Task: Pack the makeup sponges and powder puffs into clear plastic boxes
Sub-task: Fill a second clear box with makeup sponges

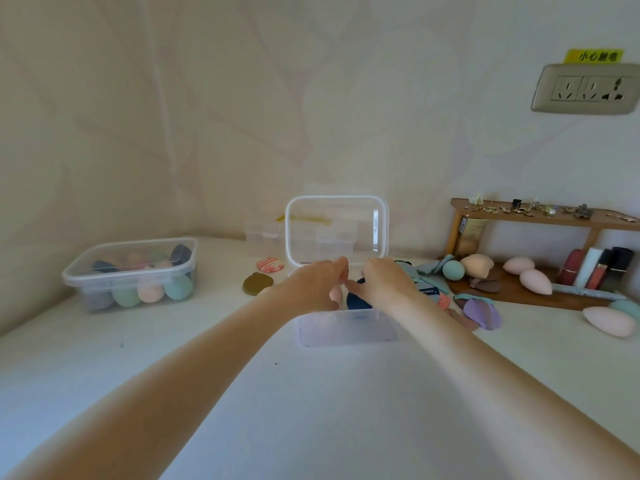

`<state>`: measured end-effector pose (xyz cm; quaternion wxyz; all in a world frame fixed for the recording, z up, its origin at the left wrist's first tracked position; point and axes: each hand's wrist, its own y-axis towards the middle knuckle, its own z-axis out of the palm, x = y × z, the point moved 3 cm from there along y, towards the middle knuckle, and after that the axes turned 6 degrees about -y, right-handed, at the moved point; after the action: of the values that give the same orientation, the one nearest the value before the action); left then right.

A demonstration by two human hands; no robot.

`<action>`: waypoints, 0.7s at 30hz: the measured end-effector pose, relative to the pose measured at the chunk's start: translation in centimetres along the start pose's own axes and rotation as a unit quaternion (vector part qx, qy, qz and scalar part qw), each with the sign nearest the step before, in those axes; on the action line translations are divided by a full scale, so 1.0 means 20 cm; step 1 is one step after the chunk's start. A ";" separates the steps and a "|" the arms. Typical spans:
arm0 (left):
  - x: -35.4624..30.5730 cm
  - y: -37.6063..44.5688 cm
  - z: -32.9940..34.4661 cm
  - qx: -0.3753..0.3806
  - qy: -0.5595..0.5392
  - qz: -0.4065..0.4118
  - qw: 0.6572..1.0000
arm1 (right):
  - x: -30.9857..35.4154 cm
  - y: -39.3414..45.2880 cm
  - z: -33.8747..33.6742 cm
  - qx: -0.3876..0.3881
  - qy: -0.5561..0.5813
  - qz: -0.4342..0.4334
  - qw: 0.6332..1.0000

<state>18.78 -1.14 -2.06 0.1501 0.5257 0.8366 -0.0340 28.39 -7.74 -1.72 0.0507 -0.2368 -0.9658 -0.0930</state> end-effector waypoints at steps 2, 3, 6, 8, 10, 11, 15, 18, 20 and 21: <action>0.00 0.00 0.00 0.000 -0.009 0.010 1.000 | 0.00 -0.02 0.01 0.001 -0.020 0.012 1.000; 0.00 0.00 0.00 -0.001 -0.015 0.016 1.000 | 0.00 -0.03 0.01 0.001 -0.027 0.018 0.999; -0.02 0.00 -0.01 -0.002 -0.024 0.038 0.999 | -0.01 -0.06 0.00 -0.042 -0.013 0.036 0.998; -0.03 0.00 -0.01 -0.001 -0.029 0.041 0.999 | -0.02 -0.07 -0.01 -0.066 0.007 0.044 0.997; -0.03 0.01 0.00 0.000 -0.025 0.038 0.999 | -0.01 -0.06 -0.01 -0.039 0.013 0.037 0.998; -0.02 0.01 0.00 0.000 -0.022 0.036 0.999 | -0.01 -0.06 -0.01 -0.020 0.018 0.034 0.999; -0.02 0.02 0.00 -0.001 -0.014 0.032 0.999 | -0.01 -0.04 0.01 -0.001 0.044 0.020 0.999; -0.01 0.03 0.00 0.007 -0.001 0.018 1.000 | -0.02 -0.06 0.01 -0.001 0.086 0.021 0.996; 0.00 0.04 -0.02 0.008 0.011 -0.011 1.000 | -0.03 -0.06 0.01 -0.009 0.115 0.022 0.993; 0.00 0.05 -0.02 0.004 0.017 -0.023 1.000 | -0.03 -0.06 0.01 -0.017 0.127 0.020 0.992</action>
<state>19.52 -0.63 -1.57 0.1326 0.5077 0.8507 -0.0318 28.32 -9.04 -2.24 0.1711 -0.2430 -0.9449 -0.1373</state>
